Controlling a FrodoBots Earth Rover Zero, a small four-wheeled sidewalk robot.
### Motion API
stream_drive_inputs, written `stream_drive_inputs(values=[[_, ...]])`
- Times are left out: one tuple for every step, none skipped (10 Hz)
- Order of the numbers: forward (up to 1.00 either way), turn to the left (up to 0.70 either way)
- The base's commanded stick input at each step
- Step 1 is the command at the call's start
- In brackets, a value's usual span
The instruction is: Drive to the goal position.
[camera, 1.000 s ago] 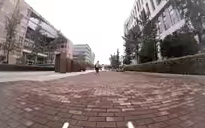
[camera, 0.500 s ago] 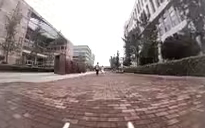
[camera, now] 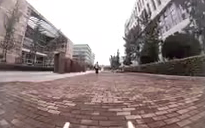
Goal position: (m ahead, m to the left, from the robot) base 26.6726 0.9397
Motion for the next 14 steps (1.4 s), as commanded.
stream_drive_inputs(values=[[0.45,0.00],[0.45,0.00],[0.45,0.00],[0.45,0.00],[0.45,0.00],[0.45,0.00],[0.45,0.00],[0.45,0.00],[0.45,0.00],[0.45,0.00],[0.45,0.00],[0.45,0.00],[0.45,0.00],[0.45,0.00]])
